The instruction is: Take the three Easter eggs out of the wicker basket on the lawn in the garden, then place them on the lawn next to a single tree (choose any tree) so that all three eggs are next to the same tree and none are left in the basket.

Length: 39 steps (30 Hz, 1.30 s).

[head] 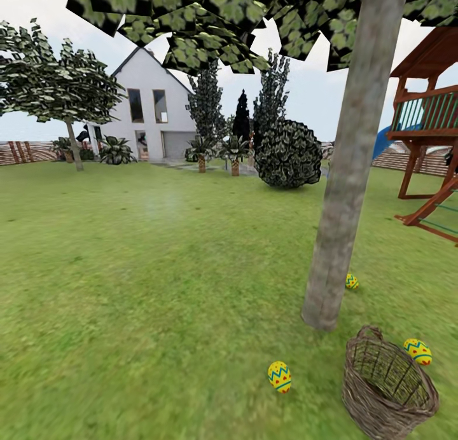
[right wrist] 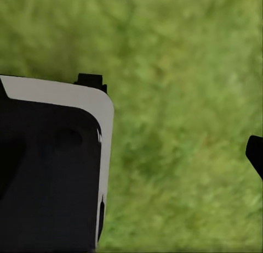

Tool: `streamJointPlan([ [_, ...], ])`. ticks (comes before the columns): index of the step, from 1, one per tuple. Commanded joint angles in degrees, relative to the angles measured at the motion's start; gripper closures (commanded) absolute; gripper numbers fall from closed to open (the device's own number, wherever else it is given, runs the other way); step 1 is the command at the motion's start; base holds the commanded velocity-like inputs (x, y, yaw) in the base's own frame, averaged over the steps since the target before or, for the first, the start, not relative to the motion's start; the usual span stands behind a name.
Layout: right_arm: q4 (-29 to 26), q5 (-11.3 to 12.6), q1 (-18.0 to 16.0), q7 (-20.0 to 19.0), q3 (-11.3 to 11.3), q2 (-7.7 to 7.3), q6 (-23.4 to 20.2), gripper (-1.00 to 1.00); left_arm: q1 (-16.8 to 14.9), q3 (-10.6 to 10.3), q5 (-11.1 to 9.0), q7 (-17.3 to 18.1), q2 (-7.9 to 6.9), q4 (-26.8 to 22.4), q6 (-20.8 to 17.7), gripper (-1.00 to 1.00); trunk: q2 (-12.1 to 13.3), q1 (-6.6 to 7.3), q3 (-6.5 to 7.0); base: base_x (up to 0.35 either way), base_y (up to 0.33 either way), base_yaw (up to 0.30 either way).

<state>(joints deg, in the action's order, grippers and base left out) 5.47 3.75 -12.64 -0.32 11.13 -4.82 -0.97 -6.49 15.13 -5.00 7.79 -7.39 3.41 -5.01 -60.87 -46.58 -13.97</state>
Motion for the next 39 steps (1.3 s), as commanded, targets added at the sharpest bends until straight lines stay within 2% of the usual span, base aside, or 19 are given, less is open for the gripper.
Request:
streamJointPlan([
  [1,0.07,0.39,0.65,-0.03,0.48,0.01,0.57,-1.00,0.59,0.16,-0.54,0.26,0.02,0.11,0.48,-1.00,0.37,0.22,0.18,0.000,0.000,0.000],
  [3,0.07,0.39,2.50,-0.03,0.48,0.05,2.51,-1.00,2.14,0.21,-0.54,0.99,0.11,0.11,1.85,-1.00,1.17,0.66,0.67,0.000,0.000,0.000],
  [7,0.07,0.39,4.53,-0.03,0.48,0.12,3.37,-1.00,4.12,0.21,-0.54,2.72,0.38,0.11,2.40,-1.00,2.78,1.54,1.63,0.000,0.000,0.000],
  [13,0.07,0.39,5.63,-0.03,0.48,0.44,3.98,-1.00,6.09,0.24,-0.56,3.01,1.24,0.11,3.13,-1.00,5.18,2.86,3.17,0.000,0.000,0.000],
  [21,-0.36,0.65,5.69,-0.03,0.26,0.58,4.05,-1.00,6.52,0.17,-0.38,3.02,1.60,-0.20,4.12,-1.00,8.39,4.62,5.22,0.000,0.000,0.000],
  [30,-0.97,0.67,5.68,-0.10,0.08,0.60,4.01,-1.00,6.50,0.11,-0.36,2.98,1.67,-0.41,3.90,-1.00,12.00,6.59,6.92,0.000,0.000,-0.008],
  [39,-2.02,0.73,5.68,-0.12,-0.05,0.58,3.87,-1.00,6.52,0.07,-0.36,2.73,1.99,-0.66,3.78,-1.00,15.61,8.57,8.95,0.000,0.000,-0.178],
])
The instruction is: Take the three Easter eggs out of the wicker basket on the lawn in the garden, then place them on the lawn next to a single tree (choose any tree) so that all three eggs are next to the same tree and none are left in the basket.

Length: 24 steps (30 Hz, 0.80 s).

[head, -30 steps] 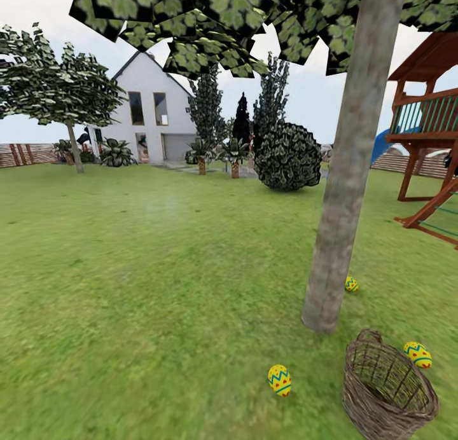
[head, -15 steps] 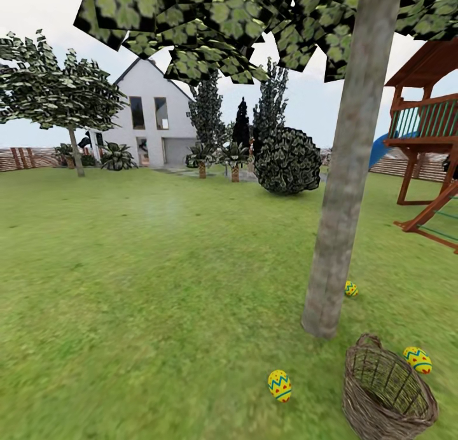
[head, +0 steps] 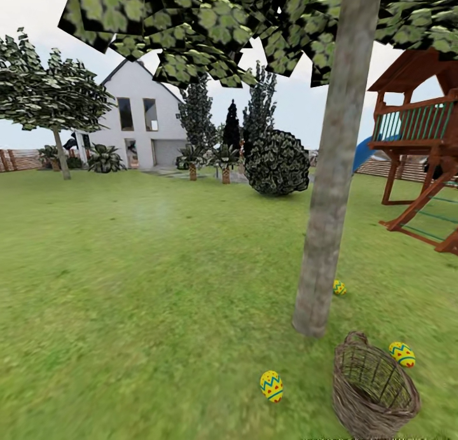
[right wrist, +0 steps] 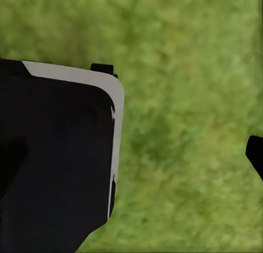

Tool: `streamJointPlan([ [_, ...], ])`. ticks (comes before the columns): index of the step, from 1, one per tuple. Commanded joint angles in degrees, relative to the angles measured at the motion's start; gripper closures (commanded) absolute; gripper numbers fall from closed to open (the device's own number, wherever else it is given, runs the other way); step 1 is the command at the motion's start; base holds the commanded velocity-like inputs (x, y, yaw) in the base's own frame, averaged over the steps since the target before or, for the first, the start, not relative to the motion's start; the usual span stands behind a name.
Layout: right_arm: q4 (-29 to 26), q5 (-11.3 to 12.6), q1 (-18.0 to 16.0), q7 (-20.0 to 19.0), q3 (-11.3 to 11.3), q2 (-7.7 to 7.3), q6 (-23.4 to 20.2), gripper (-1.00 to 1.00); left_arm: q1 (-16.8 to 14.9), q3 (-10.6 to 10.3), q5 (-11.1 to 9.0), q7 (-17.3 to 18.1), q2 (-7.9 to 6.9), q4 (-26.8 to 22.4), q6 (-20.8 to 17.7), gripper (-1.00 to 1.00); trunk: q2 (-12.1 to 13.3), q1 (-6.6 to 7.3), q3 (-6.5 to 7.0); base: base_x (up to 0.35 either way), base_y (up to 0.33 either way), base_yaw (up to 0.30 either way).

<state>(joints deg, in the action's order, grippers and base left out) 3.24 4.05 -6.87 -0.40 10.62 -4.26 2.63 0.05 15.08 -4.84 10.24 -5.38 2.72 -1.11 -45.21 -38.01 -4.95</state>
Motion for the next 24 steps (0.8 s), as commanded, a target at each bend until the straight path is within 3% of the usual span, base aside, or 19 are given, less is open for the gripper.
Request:
streamJointPlan([
  [1,0.21,0.43,-0.09,-0.04,0.46,0.03,0.28,-1.00,-0.02,0.12,-0.52,0.27,0.04,0.02,-0.12,-1.00,0.36,0.21,0.18,0.000,0.000,-0.233],
  [15,-0.51,0.43,-0.08,-0.04,0.46,-0.04,0.27,-1.00,0.00,0.12,-0.52,0.22,0.28,0.00,-0.05,-1.00,5.97,3.29,3.46,0.000,0.000,-0.157],
  [24,-0.51,0.43,-0.08,-0.04,0.50,-0.03,0.29,-1.00,0.00,0.12,-0.52,0.22,0.20,0.00,0.14,-1.00,9.58,5.27,5.13,0.000,0.000,-0.024],
])
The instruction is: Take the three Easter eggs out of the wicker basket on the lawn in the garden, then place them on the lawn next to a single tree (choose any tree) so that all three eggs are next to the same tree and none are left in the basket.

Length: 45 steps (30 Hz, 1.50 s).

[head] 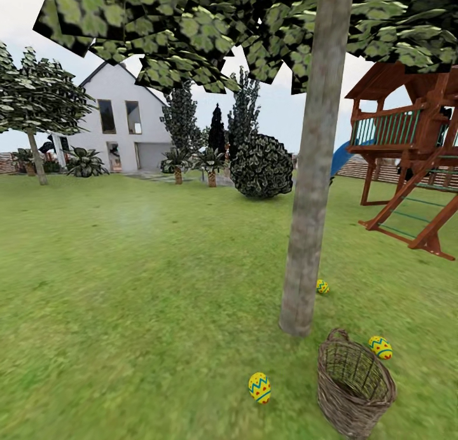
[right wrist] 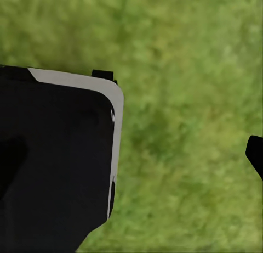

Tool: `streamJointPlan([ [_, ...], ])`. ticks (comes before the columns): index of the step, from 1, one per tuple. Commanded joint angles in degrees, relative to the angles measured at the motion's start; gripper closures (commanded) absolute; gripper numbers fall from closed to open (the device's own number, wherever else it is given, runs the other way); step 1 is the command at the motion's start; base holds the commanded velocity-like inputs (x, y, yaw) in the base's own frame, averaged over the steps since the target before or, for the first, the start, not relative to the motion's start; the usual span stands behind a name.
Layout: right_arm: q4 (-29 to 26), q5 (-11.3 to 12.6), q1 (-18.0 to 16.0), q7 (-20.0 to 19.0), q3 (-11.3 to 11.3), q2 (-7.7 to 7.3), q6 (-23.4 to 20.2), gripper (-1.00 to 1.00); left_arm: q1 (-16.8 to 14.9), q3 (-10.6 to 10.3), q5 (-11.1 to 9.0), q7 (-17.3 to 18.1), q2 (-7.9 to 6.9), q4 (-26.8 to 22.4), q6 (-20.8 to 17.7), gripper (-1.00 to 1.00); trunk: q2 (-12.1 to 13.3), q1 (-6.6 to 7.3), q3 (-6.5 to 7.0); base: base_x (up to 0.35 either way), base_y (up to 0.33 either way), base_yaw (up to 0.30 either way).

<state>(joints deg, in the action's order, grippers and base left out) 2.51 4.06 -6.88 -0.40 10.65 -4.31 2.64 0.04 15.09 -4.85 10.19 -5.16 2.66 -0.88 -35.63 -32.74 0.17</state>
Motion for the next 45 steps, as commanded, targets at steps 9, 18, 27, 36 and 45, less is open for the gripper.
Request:
streamJointPlan([
  [9,0.21,0.43,-0.08,-0.21,0.33,-0.05,0.18,-1.00,0.02,0.20,-0.52,0.27,-0.02,0.06,-0.08,-1.00,3.61,1.97,1.63,0.000,0.000,-0.226],
  [18,0.26,0.51,-0.07,-0.22,0.25,-0.10,0.17,-1.00,0.00,0.20,-0.52,0.27,-0.02,0.06,-0.08,-1.00,7.22,3.95,3.24,0.000,0.000,-0.279],
  [27,0.23,0.48,-0.06,-0.14,0.32,-0.09,0.17,-1.00,-0.01,0.20,-0.48,0.27,-0.02,0.25,-0.05,-1.00,10.83,5.92,4.82,0.000,0.000,-0.052],
  [36,2.14,0.26,-0.08,-0.13,0.59,0.47,0.24,-1.00,0.32,0.20,-0.54,0.18,-0.18,0.74,-0.04,-1.00,12.71,6.95,5.66,0.000,0.000,0.000],
  [45,3.06,-0.07,2.06,-0.12,0.73,1.64,-0.89,-1.00,4.20,0.20,0.13,-0.13,0.66,0.77,-0.09,-1.00,12.71,6.95,5.66,0.000,0.000,0.000],
])
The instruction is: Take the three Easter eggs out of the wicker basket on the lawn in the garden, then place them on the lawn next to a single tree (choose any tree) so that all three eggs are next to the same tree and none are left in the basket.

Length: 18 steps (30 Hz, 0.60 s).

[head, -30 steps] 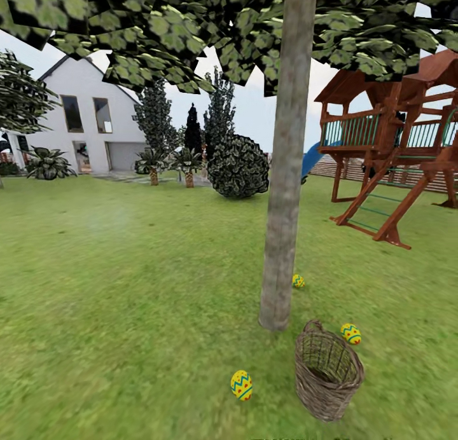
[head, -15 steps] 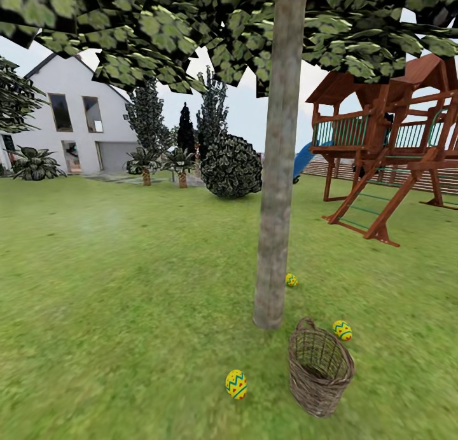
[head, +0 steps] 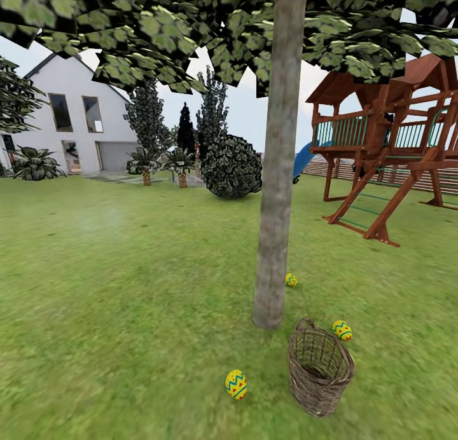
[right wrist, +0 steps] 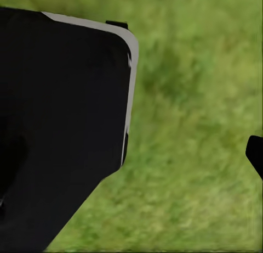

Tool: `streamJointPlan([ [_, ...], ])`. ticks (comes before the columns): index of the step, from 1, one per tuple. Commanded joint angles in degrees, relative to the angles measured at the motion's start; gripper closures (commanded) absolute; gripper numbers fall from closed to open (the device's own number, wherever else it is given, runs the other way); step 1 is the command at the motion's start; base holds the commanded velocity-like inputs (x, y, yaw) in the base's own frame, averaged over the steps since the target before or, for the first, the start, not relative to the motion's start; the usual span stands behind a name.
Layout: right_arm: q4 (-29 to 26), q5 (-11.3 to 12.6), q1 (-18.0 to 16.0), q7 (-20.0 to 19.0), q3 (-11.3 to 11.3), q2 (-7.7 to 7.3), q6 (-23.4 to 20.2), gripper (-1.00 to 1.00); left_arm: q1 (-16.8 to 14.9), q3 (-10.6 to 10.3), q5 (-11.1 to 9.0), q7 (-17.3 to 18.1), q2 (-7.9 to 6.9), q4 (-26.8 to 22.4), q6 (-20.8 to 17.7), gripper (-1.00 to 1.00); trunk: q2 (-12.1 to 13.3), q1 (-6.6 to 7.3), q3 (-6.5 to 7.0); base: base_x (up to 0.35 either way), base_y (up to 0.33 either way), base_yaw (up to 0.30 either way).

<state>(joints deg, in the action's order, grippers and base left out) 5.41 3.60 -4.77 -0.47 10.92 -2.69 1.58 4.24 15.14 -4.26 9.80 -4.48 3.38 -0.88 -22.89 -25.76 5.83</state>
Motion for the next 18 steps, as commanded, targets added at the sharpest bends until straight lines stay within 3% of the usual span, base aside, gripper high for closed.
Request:
streamJointPlan([
  [1,0.17,0.40,0.23,-0.05,0.48,0.17,0.09,-1.00,0.12,0.15,-0.42,0.24,0.02,0.05,-0.09,-1.00,-0.02,-0.02,0.00,0.000,0.000,0.000],
  [18,-1.17,0.49,0.66,-0.06,0.49,-0.22,0.27,-1.00,0.33,0.52,-0.69,0.39,0.08,-1.66,-0.26,-1.00,-0.02,-0.02,0.00,0.000,0.000,0.000],
])
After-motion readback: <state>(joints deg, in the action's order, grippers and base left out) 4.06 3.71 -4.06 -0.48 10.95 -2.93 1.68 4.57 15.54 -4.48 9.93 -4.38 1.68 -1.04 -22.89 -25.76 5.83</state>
